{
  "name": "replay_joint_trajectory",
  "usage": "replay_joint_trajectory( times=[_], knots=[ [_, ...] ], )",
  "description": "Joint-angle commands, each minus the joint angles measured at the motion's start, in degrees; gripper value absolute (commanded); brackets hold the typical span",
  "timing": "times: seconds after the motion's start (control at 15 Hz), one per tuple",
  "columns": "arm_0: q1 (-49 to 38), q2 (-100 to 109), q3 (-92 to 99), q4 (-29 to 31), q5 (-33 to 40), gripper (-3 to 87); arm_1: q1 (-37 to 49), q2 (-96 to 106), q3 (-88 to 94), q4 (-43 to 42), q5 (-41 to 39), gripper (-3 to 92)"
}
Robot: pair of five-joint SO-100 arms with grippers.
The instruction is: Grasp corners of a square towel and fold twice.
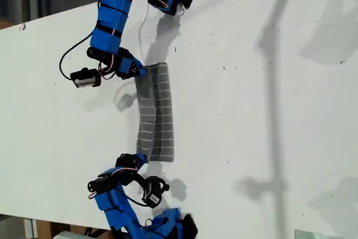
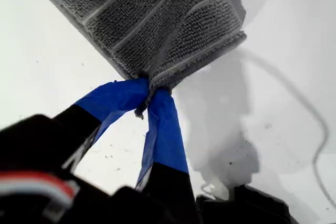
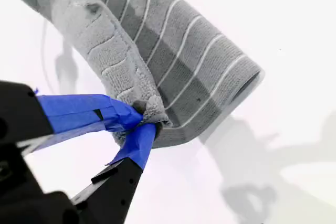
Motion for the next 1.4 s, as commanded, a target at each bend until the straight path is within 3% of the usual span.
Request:
replay_joint_trajectory(
  times=[0.0,0.4,0.6,0.8,0.87,0.93,1.07,1.2,1.33],
  knots=[
    [2.64,4.48,1.85,-0.44,-2.20,-0.1,-1.41,5.98,3.60,-1.76,1.93,-0.1],
    [8.53,2.37,14.77,-16.08,-9.32,-0.1,-6.94,4.22,8.61,-7.03,7.21,-0.1],
    [9.05,1.05,14.85,-16.96,-9.84,-0.1,-8.09,4.04,10.90,-8.70,8.79,-0.1],
    [8.09,1.14,14.77,-15.64,-8.88,-0.1,-8.88,2.64,12.30,-10.20,9.67,1.8],
    [7.91,1.14,14.15,-14.59,-8.17,-0.1,-9.23,2.11,12.30,-10.37,9.67,12.2],
    [7.91,1.41,13.10,-12.22,-8.44,2.5,-9.40,2.02,12.57,-10.37,9.67,17.7],
    [7.73,4.83,12.13,-7.91,-8.35,15.8,-9.49,3.69,13.01,-9.84,9.67,23.3],
    [5.80,9.49,10.28,-2.11,-7.38,24.3,-8.79,7.56,13.54,-8.26,9.67,23.1],
    [3.96,13.97,9.76,0.79,-6.50,26.0,-6.50,10.46,14.68,-6.68,9.05,22.6]
  ],
)
